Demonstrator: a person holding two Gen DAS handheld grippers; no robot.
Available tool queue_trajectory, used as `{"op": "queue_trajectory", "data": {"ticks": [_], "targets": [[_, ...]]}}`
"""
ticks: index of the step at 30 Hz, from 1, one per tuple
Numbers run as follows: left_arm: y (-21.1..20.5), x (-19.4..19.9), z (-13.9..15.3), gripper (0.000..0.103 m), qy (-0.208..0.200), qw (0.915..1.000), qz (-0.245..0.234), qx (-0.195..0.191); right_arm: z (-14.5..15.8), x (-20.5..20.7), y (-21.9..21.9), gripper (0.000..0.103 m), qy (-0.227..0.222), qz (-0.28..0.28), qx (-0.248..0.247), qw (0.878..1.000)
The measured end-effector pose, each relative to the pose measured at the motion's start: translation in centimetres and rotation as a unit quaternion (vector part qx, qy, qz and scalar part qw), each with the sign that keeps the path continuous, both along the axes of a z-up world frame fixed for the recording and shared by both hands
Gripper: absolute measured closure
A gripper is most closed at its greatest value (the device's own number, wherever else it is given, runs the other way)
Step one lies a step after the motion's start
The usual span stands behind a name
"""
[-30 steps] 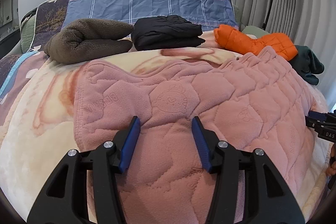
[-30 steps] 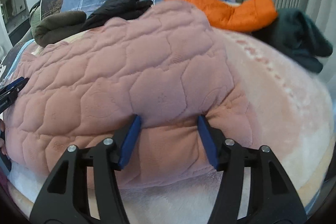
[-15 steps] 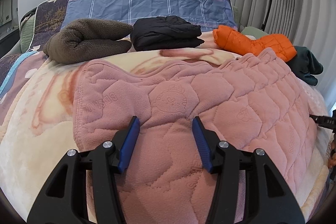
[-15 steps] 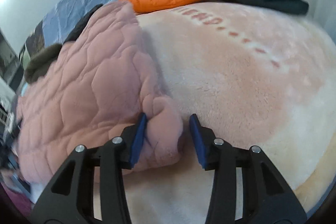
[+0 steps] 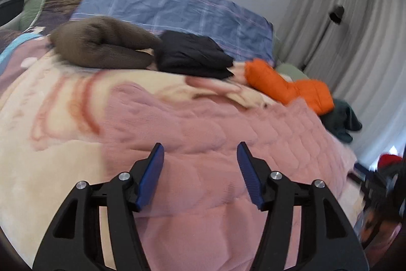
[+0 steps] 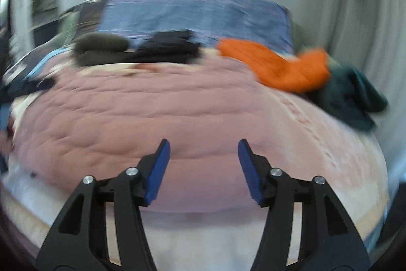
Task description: Fold large clothes
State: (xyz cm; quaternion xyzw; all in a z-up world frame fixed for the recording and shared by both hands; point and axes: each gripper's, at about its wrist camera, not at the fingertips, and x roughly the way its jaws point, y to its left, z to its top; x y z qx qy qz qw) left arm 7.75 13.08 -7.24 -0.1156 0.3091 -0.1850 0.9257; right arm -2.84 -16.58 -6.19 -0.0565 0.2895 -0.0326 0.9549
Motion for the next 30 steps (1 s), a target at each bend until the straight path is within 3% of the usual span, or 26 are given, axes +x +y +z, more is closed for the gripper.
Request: {"op": "queue_trajectory", "data": {"ticks": [4,7,10,13,16,22,26,30], "targets": [[3.4,0.0,0.2,0.042,0.002,0.9987,0.049,0.013,-0.7,-0.3,5.9,0.025,-0.038,0.083,-0.076,0.993],[5.3,0.3,-0.8,0.037,0.027,0.9984,0.047,-0.013,-1.3,-0.2,9.6,0.024,-0.048,0.129,-0.125,0.983],[5.6,1.0,-2.3,0.036,0.057,0.9975,0.038,-0.015,-1.5,-0.2,11.8,0.023,-0.045,0.183,-0.125,0.974],[5.1,2.5,-3.2,0.035,0.085,0.9959,0.013,-0.027,-1.9,-1.3,15.6,0.022,-0.052,0.244,-0.169,0.954],[5.2,4.6,-3.7,0.027,0.112,0.9925,-0.005,-0.048,-3.1,-1.4,18.6,0.022,-0.045,0.286,-0.216,0.933],[5.0,7.6,-5.3,0.024,0.155,0.9836,-0.041,-0.083,-5.5,-1.2,22.1,0.022,-0.011,0.328,-0.27,0.905],[5.7,8.4,-7.5,0.021,0.172,0.9718,-0.058,-0.151,-6.8,-1.5,24.4,0.022,-0.018,0.347,-0.31,0.885],[5.6,7.7,-7.7,0.021,0.146,0.9752,-0.068,-0.152,-7.9,-1.9,25.3,0.022,-0.033,0.357,-0.351,0.865]]}}
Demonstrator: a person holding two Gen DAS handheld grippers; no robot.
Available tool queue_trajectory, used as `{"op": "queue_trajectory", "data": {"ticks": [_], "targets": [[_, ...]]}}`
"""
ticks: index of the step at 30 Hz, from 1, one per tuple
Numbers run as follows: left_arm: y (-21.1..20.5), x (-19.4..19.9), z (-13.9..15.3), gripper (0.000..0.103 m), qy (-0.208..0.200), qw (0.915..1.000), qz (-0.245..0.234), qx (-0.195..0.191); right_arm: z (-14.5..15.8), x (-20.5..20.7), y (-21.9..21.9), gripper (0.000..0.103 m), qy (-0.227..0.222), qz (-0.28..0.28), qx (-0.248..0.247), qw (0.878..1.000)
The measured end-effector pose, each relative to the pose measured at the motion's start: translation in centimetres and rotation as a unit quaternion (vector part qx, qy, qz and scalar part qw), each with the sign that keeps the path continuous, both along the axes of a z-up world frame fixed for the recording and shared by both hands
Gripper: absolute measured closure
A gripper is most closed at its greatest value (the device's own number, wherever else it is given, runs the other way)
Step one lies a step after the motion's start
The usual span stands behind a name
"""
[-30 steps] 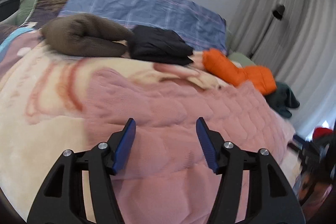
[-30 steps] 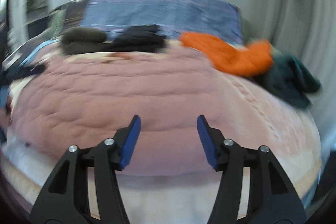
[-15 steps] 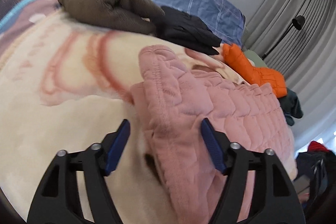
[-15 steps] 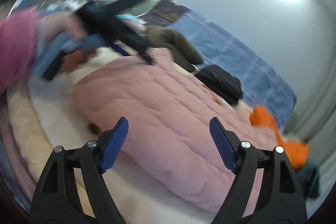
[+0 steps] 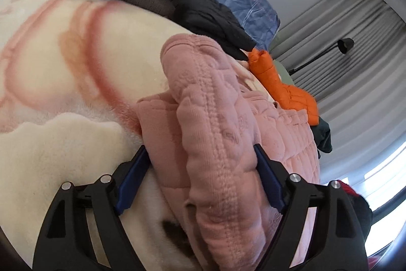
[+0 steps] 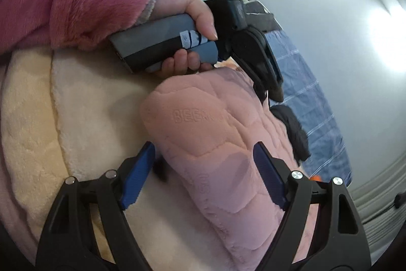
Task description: Fold large clothes
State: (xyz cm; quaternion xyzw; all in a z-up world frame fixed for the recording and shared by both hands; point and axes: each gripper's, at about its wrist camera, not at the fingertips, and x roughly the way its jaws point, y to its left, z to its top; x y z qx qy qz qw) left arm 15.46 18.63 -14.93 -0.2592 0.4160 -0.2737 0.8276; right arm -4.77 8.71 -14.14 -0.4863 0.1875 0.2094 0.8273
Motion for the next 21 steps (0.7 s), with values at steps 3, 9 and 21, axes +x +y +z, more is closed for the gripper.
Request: {"op": "queue_trajectory", "data": {"ticks": [3,9,21], "targets": [[-0.2,0.0,0.0,0.021,-0.005,1.0,0.0,0.003,0.2,0.7,-0.5,0.022,0.011,-0.006,0.001,1.0],[0.1,-0.2,-0.3,0.02,-0.01,0.9999,0.001,-0.002,-0.6,1.6,1.5,0.023,-0.007,0.012,-0.005,1.0],[0.3,-0.3,0.3,0.043,-0.019,0.9995,0.021,-0.011,2.0,3.7,1.7,0.075,0.0,-0.011,0.088,0.996]]}}
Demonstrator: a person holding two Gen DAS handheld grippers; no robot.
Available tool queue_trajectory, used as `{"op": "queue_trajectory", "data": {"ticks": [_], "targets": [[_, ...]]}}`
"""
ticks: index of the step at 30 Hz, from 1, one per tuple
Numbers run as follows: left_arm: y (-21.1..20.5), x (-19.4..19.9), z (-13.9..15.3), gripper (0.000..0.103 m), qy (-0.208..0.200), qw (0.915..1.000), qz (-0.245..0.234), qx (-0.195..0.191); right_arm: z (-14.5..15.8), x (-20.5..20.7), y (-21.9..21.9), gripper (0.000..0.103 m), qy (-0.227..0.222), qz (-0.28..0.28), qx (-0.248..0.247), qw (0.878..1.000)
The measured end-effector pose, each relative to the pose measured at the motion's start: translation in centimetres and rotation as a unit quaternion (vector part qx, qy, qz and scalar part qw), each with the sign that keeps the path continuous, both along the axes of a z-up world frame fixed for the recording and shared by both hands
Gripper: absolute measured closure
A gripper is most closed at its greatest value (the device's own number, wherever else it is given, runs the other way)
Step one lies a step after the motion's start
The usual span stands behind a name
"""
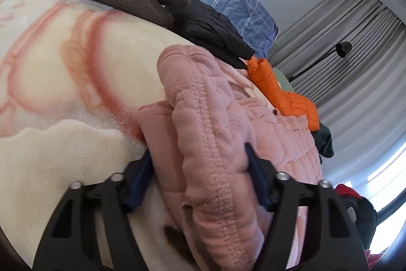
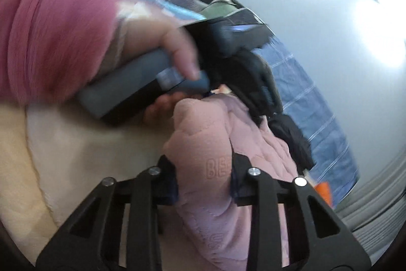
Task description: Fold large clothes
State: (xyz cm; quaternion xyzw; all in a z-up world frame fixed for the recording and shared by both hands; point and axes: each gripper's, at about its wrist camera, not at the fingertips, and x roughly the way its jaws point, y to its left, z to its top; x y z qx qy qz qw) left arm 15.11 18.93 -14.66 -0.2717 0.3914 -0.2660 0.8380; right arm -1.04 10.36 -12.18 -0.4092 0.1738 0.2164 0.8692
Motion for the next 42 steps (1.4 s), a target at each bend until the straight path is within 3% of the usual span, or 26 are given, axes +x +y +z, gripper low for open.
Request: {"op": "queue_trajectory", "data": {"ticks": [2,5,11,19,24,30,35,38,42], "targets": [[0.2,0.2,0.4,0.056,0.011,0.9998,0.012,-0.015,1.6,0.7,-1.3,0.076,0.029,-0.011,0.054,0.998],[0.0,0.2,2.4,0.062,0.016,0.9992,0.028,-0.024,3.6,1.2,-3.0,0.076,0.063,-0.019,0.123,0.99],[-3.3,-0.8,9.0,0.066,-0.037,0.9984,0.018,0.04,7.8,1.1,-7.2,0.076,0.066,-0.031,0.224,0.972],[-11.7,-1.1,17.2,0.067,-0.096,0.9889,-0.013,0.113,13.3,0.3,-17.1,0.076,0.064,-0.069,0.39,0.916],[-20.6,-0.9,20.2,0.068,-0.128,0.9761,-0.058,0.166,14.4,-0.2,-26.4,0.077,0.074,-0.114,0.492,0.86],[-33.1,-0.9,20.5,0.068,-0.168,0.9431,-0.139,0.251,12.4,-2.2,-35.8,0.077,0.073,-0.179,0.569,0.8],[-42.6,-1.3,16.6,0.067,-0.18,0.9072,-0.207,0.319,8.2,-3.7,-42.2,0.077,0.099,-0.248,0.621,0.737],[-45.5,-1.1,13.9,0.068,-0.163,0.9014,-0.233,0.326,5.1,-4.0,-44.7,0.077,0.132,-0.287,0.637,0.703],[-47.1,-0.4,11.1,0.069,-0.138,0.9031,-0.249,0.321,1.7,-3.9,-45.9,0.077,0.172,-0.304,0.65,0.674]]}}
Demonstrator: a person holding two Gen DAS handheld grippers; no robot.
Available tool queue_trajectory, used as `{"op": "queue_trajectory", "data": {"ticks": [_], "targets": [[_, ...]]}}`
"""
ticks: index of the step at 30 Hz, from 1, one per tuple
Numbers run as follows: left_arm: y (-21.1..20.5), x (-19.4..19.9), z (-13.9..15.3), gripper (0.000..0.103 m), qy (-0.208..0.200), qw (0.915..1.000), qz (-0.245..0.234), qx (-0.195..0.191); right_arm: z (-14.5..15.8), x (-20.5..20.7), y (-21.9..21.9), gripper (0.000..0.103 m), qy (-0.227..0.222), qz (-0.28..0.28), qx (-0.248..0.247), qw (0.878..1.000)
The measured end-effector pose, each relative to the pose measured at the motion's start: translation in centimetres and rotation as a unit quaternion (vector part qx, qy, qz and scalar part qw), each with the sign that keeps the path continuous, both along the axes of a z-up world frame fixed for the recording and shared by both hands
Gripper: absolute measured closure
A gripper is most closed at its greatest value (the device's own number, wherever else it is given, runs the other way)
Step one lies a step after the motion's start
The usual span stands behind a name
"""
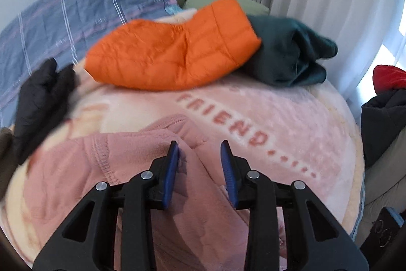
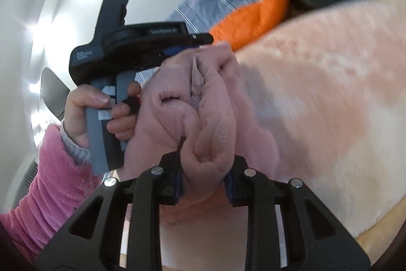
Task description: Fold large clothes
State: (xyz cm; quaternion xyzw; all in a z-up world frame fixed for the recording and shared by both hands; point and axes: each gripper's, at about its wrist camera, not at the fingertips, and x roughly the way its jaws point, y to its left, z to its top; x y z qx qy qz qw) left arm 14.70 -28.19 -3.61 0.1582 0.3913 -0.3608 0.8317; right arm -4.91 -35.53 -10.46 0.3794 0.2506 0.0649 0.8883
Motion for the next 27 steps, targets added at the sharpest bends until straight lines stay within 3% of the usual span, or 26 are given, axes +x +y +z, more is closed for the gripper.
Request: {"op": "queue_trajectory", "data": {"ticks": [3,6,12,15,17,20,22,23,24,26,27], "targets": [[-0.4,-0.5,-0.1,0.068,-0.006,0.9999,-0.008,-0.012,-0.9,0.0,-0.1,0.077,0.003,0.003,0.011,1.0],[0.4,-1.5,2.3,0.068,-0.015,0.9989,-0.023,-0.039,-0.6,-0.1,0.2,0.077,-0.001,0.008,0.001,1.0],[6.1,-4.0,6.1,0.068,-0.086,0.9948,-0.031,-0.045,-0.9,-0.2,0.0,0.076,-0.002,0.013,0.005,1.0],[9.0,-3.8,4.9,0.068,-0.063,0.997,-0.021,-0.038,-0.7,0.0,0.1,0.075,-0.001,0.014,0.001,1.0],[9.6,-3.3,2.3,0.062,-0.029,0.9989,-0.034,-0.017,-0.5,-0.1,0.3,0.073,0.0,0.013,-0.004,1.0],[8.4,-3.9,-0.4,0.061,-0.079,0.9958,-0.042,0.023,0.1,-0.2,0.4,0.065,0.007,0.014,-0.015,1.0],[7.4,-4.0,-1.1,0.061,-0.102,0.993,-0.045,0.04,0.9,-0.8,0.0,0.051,0.016,-0.008,-0.047,0.999],[6.9,-3.7,-1.2,0.061,-0.099,0.9932,-0.044,0.041,1.7,-1.6,-0.2,0.05,0.015,-0.026,-0.07,0.997],[6.6,-3.4,-1.2,0.061,-0.097,0.9935,-0.044,0.042,2.4,-2.2,-0.5,0.051,0.01,-0.037,-0.081,0.996],[6.0,-2.9,-1.3,0.061,-0.095,0.993,-0.05,0.048,3.8,-3.1,-1.0,0.069,-0.01,-0.046,-0.09,0.995],[6.0,-2.6,-1.3,0.061,-0.092,0.9933,-0.052,0.048,4.6,-3.4,-1.0,0.083,-0.024,-0.042,-0.094,0.994]]}}
